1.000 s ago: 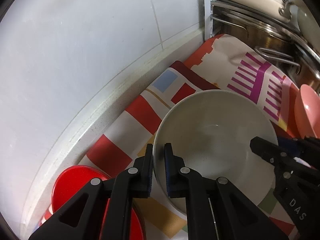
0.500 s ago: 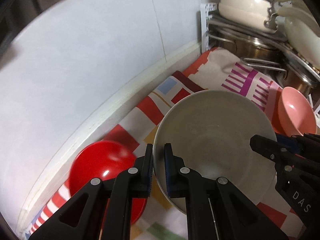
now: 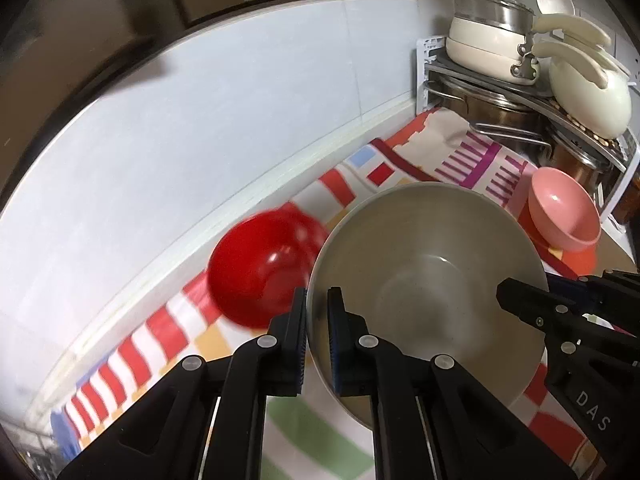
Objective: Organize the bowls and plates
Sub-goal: 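Carry the white bowl with the left tool onto the plate stack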
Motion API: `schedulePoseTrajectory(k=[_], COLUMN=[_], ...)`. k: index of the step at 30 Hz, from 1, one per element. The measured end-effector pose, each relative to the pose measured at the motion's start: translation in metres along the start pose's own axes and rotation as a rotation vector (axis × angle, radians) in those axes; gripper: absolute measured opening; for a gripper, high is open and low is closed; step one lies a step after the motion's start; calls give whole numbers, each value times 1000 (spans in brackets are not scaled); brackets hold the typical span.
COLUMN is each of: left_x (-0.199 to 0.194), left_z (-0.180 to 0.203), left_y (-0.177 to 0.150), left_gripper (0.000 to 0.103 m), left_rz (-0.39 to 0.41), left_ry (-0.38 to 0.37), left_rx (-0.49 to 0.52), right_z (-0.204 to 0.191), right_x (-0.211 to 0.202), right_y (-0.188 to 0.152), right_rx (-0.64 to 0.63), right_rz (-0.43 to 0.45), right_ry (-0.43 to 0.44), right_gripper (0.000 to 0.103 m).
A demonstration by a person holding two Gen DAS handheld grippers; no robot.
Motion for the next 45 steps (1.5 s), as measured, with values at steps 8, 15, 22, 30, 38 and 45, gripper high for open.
schedulePoseTrajectory(k=[8,15,22,30,38,45], left_x=[-32,-51,-63,-73,-77,-76], left_z=[-27,-42,-50,-49,-48,-46], left_y=[-51,-93,-135,-176,-202,-218], left_gripper=[11,11,11,11,11,11], left_rz=[-43,-78,-117,-157,-182,-213], left_ry=[48,90,96,89,83,73], left_rx=[-84,-141,-225,-304,-371,-403], right_z=[-40,-70,-89,-101,-106,-105], right_x=[-18,-23,-27,-26,-22,-19], right_y=[-31,-61,-88,-121,-150,-164], right_rx=[-91,-164,-234,-285,-321,-331], right_rz=[-16,-53,-95,-172,-226,-253], right_ry=[41,98,134,162,184,188], right_gripper=[15,15,15,15,15,15])
Point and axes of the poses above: each gripper's, at about its wrist camera, not at the fingertips, and x roughly the way its jaws point, z to its right, y to its top, the point moved 9 cm from there along x, roughly the way its jaws point, and after that the axes turned 13 degrees about -x, right-handed, at the moved point
